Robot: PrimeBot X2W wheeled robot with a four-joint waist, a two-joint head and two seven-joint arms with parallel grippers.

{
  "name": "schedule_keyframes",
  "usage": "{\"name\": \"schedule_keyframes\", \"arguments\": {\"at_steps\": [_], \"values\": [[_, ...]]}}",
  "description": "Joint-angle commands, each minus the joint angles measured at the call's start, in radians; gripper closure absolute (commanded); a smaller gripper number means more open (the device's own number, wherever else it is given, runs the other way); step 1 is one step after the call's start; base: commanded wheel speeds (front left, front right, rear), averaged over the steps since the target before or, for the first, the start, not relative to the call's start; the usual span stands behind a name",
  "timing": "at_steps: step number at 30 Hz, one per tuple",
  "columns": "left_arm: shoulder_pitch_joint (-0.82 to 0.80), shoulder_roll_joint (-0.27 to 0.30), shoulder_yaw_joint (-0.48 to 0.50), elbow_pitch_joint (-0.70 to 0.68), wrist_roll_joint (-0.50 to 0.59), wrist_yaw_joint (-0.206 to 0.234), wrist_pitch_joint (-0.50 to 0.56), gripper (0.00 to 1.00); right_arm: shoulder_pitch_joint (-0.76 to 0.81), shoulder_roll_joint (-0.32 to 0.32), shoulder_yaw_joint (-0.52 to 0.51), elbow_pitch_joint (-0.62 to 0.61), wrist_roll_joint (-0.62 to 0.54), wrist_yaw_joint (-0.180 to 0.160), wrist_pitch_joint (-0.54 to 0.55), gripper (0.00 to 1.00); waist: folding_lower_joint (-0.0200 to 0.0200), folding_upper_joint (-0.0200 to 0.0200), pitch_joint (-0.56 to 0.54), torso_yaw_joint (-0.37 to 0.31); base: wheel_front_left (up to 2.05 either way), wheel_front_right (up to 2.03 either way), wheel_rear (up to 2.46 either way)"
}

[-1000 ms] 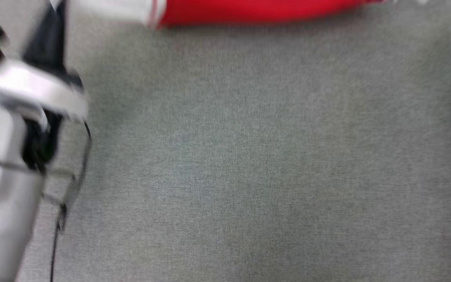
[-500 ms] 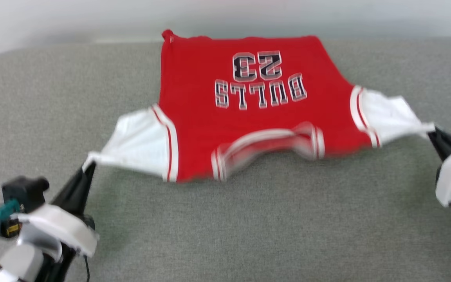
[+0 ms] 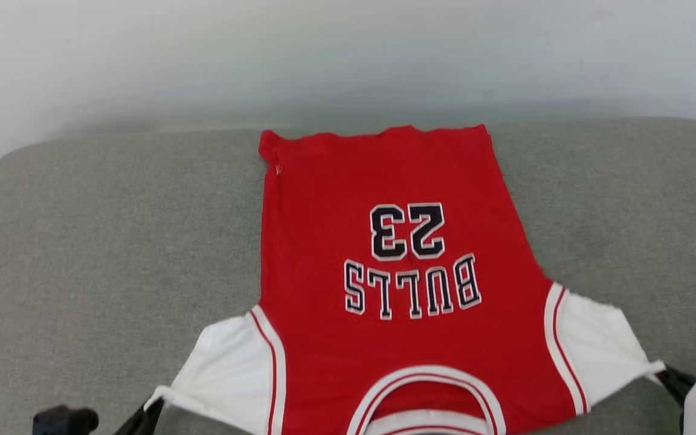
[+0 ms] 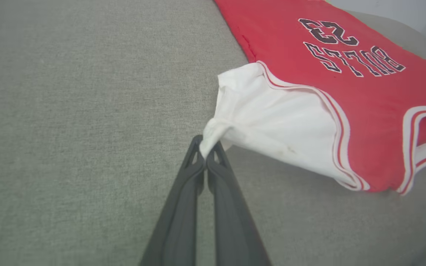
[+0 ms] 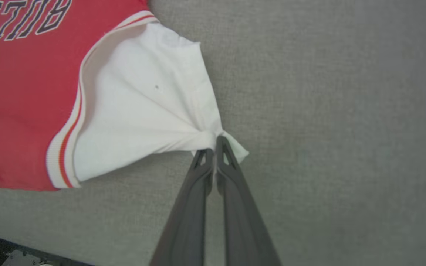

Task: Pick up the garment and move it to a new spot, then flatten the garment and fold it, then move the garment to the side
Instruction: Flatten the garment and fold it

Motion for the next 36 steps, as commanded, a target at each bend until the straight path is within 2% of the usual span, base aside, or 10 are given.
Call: {"name": "schedule_keyframes", "arguments": {"at_steps": [1, 7, 13, 14, 15, 20, 25, 30, 36], "values": [[0.043, 0.013, 0.009, -0.012, -0.015, 0.014, -0.004, 1.00, 0.044, -0.002, -0.018, -0.020, 0.007, -0.001, 0.026, 1.00, 0.0003, 0.0000, -0.018, -0.010, 0.00, 0.00, 0.00], [0.126, 0.044, -0.005, -0.044, -0.027, 0.015, 0.021, 1.00, 0.163, 0.004, -0.079, -0.088, 0.034, -0.002, 0.136, 1.00, 0.0003, 0.0000, -0.034, -0.010, 0.00, 0.00, 0.00], [0.100, 0.030, -0.019, -0.084, -0.019, 0.018, 0.028, 1.00, 0.190, 0.029, -0.121, -0.136, 0.022, -0.001, 0.195, 1.00, 0.0003, 0.0000, -0.029, 0.004, 0.00, 0.00, 0.00], [0.095, 0.027, -0.022, -0.092, -0.017, 0.019, 0.031, 1.00, 0.183, 0.032, -0.129, -0.144, 0.020, -0.001, 0.204, 0.25, 0.0003, 0.0000, -0.025, 0.007, 0.00, 0.00, 0.00], [0.089, 0.025, -0.026, -0.100, -0.016, 0.018, 0.035, 1.00, 0.178, 0.045, -0.143, -0.140, 0.031, -0.001, 0.227, 0.00, 0.0003, 0.0000, -0.021, 0.010, 0.00, 0.00, 0.00], [0.060, 0.009, -0.047, -0.162, -0.011, 0.010, 0.055, 1.00, 0.116, 0.046, -0.178, -0.220, 0.052, -0.001, 0.299, 0.00, 0.0003, 0.0000, 0.017, 0.039, 0.00, 0.00, 0.00], [0.041, 0.006, -0.051, -0.227, 0.007, 0.035, 0.062, 1.00, 0.036, 0.049, -0.216, -0.293, 0.070, -0.001, 0.381, 0.00, 0.0003, 0.0000, 0.061, 0.073, 0.00, 0.00, 0.00], [0.025, -0.001, -0.078, -0.333, 0.033, 0.044, 0.084, 1.00, -0.121, 0.065, -0.268, -0.361, 0.043, -0.001, 0.475, 0.00, 0.0003, 0.0000, 0.136, 0.142, 0.00, 0.00, 0.00], [-0.033, -0.014, -0.110, -0.436, 0.059, 0.033, 0.120, 1.00, -0.364, 0.076, -0.297, -0.342, -0.004, -0.001, 0.618, 0.00, 0.0003, 0.0000, 0.256, 0.239, 0.00, 0.00, 0.00]]}}
